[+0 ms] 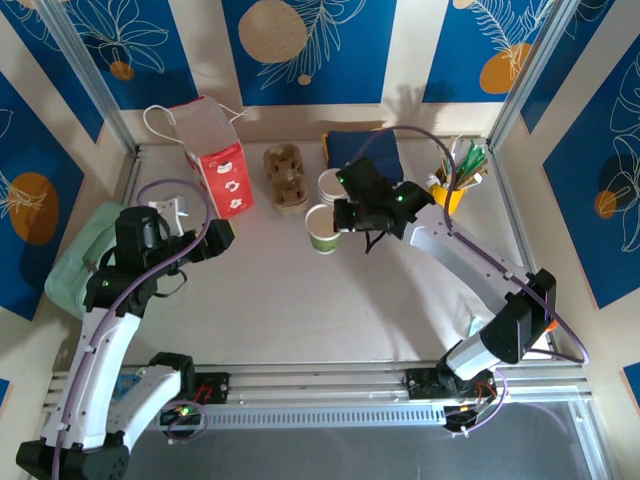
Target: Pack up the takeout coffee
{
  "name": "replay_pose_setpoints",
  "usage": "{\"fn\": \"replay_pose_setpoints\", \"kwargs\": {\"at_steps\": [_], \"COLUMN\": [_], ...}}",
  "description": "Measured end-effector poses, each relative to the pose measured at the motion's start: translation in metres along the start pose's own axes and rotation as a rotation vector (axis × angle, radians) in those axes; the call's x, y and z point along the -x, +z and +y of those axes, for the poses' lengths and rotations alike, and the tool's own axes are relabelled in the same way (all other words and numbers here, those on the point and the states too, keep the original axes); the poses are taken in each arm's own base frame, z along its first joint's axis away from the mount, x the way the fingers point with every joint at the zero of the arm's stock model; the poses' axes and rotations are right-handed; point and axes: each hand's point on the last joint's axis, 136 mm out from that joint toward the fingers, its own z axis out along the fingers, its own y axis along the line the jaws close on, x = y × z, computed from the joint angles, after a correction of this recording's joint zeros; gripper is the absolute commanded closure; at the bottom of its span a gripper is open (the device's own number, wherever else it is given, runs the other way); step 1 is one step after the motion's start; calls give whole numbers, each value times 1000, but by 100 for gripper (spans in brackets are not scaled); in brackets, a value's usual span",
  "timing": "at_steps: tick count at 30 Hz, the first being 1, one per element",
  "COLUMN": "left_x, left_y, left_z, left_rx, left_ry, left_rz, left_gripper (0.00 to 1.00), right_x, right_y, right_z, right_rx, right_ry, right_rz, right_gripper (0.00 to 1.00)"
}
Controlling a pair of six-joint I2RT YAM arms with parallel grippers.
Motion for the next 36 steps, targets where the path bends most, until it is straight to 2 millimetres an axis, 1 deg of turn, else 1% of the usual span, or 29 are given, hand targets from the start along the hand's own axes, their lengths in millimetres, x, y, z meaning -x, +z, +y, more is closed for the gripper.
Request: {"fn": "replay_pose_setpoints", "kwargs": {"at_steps": [2,5,9,12,17,28,30,33,36], "left_x": [1,1,2,2,2,0,-1,-2,-2], "left_y": [-2,-6,-9,-11,-15,-13,-13,-12,-12], "left_z": [-1,-3,-4,-6,-7,-4,-3,-2,-2], "left_rx": [-4,-9,-14,-19,-24,-14,-12,-10,-8], "left_ry": [3,7,11,14,18,-3,-4,-6,-6], "left_rz": [-7,-18,-28,-36,-46,-41,-38,-34,-35], "left_gripper": [0,1,1,1,1,1,0,1,1], "right_x": [-15,-24,-17,-15,-24,-38,-37,-36,-35], "right_y": [15,28,36,46,65,89,90,90,90], "right_z": [-7,-13,-11,-11,-16,-21,-20,-20,-19], "right_rx": [-17,-32,-18,-13,-31,-50,-47,-45,-43], "right_ry": [7,17,37,54,69,86,87,95,104], "right_rz": [21,29,1,-7,22,71,68,62,59], "right_gripper": [96,96,96,97,96,95,92,83,79]}}
